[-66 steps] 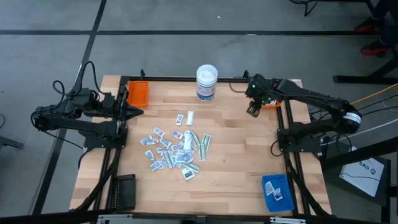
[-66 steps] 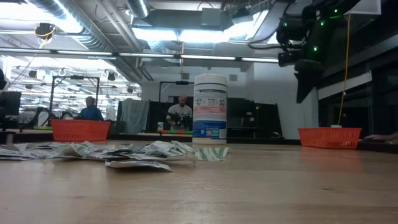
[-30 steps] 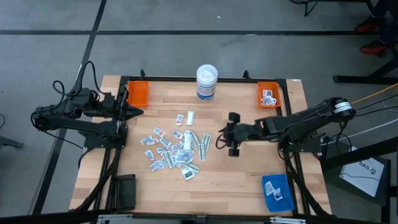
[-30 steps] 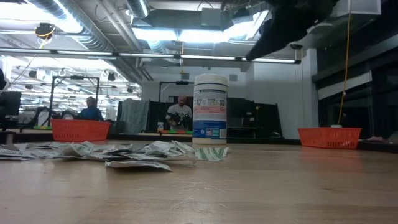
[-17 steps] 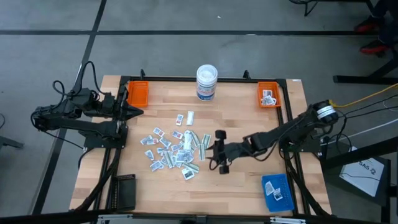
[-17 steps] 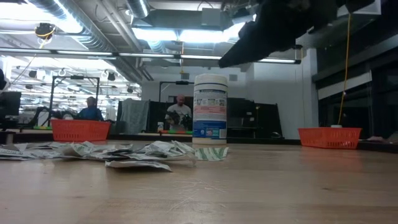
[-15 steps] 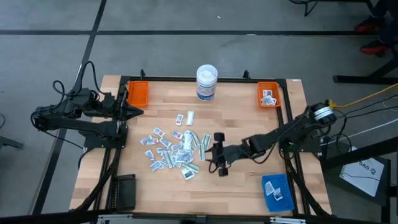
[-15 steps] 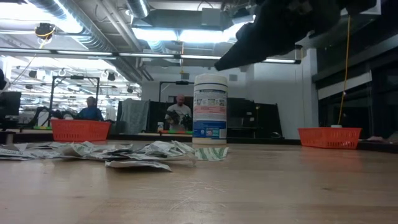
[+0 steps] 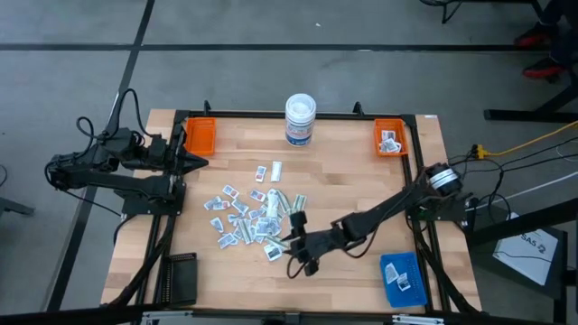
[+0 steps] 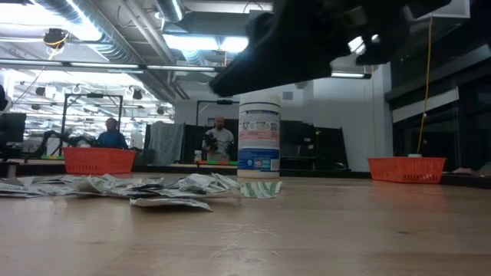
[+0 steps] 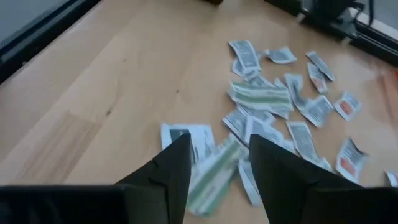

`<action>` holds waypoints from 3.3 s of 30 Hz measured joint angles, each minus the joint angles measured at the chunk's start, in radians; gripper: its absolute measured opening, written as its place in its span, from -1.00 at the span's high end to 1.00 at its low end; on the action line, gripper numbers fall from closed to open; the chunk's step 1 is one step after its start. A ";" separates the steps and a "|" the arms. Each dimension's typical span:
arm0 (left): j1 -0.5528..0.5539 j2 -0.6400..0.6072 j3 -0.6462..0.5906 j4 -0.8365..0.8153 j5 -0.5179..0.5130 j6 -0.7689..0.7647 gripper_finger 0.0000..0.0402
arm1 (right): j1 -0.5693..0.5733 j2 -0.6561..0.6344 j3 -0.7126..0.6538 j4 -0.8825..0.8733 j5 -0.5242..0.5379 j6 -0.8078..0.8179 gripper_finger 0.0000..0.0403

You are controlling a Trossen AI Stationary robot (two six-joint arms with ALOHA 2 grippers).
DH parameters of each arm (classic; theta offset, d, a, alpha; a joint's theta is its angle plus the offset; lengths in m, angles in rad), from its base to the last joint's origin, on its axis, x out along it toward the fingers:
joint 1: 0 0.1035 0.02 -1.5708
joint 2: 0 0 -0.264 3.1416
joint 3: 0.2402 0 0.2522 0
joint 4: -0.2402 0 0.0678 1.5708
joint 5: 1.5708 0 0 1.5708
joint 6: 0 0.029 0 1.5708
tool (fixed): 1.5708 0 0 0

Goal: Pick & Place First Aid Supplies
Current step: Put the gray towelette pack into the right orange bin

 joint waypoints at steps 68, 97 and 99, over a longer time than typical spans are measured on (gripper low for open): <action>0.000 0.000 0.000 0.000 0.000 0.000 0.98 | -0.054 0.344 0.217 -0.026 -0.130 0.091 0.98; 0.000 0.000 0.000 0.000 0.000 0.000 0.98 | -0.084 0.131 0.213 -0.020 -0.184 0.068 1.00; 0.000 0.000 0.000 0.000 0.000 0.000 0.98 | -0.093 0.121 0.213 -0.015 -0.184 0.069 1.00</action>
